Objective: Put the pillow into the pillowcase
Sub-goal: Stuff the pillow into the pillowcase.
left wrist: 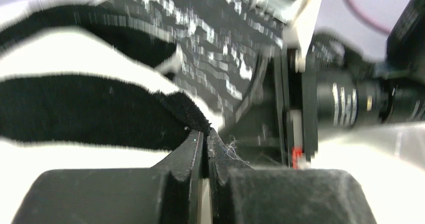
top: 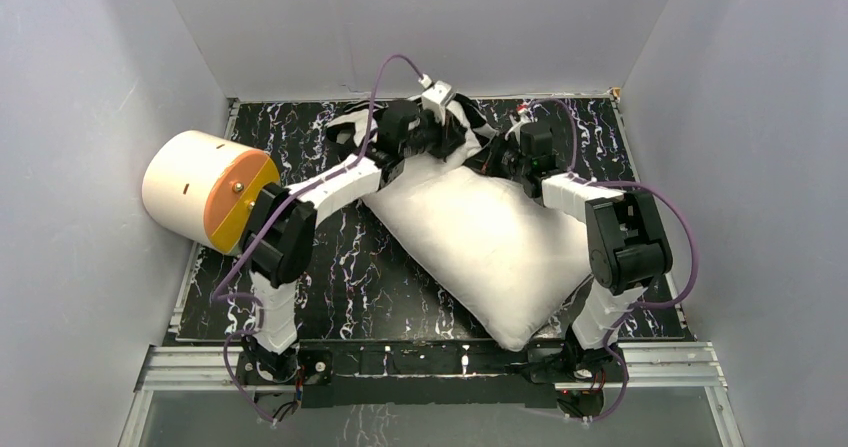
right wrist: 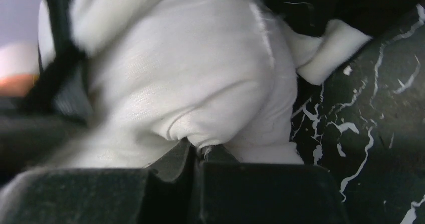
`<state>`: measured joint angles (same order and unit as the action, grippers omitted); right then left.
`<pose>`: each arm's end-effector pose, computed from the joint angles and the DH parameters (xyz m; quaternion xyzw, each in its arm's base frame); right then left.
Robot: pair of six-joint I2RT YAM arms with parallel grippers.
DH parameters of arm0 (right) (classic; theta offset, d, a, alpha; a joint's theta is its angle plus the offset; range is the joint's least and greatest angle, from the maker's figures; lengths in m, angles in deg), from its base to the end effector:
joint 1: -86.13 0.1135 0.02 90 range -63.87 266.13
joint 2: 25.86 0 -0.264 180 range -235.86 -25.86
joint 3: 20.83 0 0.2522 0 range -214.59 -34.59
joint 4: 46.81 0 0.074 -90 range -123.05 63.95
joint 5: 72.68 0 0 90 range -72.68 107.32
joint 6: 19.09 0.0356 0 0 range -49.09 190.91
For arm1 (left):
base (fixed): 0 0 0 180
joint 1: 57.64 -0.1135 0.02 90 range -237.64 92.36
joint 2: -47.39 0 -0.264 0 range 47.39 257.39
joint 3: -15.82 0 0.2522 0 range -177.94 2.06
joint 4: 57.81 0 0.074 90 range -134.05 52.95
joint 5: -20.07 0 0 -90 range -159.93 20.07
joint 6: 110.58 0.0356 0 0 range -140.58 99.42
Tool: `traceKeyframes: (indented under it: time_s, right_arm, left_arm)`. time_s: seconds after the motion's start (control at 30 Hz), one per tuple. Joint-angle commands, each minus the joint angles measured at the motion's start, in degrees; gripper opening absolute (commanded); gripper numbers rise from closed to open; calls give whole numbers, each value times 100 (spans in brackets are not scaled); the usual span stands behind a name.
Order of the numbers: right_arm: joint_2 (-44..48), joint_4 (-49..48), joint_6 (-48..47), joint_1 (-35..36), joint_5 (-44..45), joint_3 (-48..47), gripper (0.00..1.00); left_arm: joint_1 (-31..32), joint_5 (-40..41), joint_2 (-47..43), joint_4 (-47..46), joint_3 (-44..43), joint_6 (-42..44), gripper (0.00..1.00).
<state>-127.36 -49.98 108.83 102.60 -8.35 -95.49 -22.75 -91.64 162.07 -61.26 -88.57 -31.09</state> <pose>0.3743 0.1267 0.2157 0.0325 0.8245 0.4092 0.3894 0.3900 -0.2880 0.2956 0.2773 0.6917 -0.3815 0.5469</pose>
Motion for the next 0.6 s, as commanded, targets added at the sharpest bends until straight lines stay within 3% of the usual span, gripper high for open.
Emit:
traceKeyframes:
  time_s: [0.0,0.07,0.13,0.27,0.37,0.47,0.57]
  right_arm:
    - [171,-1522,1325,250,1423,432,0]
    - [237,-1330,1058,218,1308,481,5]
    - [459,-757,422,185,972,366,16]
    - [887,1213,-1114,151,543,-298,55]
    - [1337,2225,-1656,36,685,-468,75]
    - [1703,2768,-1972,-31,874,-466,84]
    - [1911,3131,-2059,-69,1023,-339,86]
  left_arm:
    - [790,-81,-969,-240,1111,-78,0]
    - [729,133,-975,222,938,17,0]
    - [661,468,-1069,688,740,30,4]
    - [566,1253,-1493,1484,530,74,45]
    - [550,1787,-1921,2098,518,14,58]
    - [549,2490,-2440,2768,611,-276,65]
    - [544,3003,-3009,3307,996,-575,68]
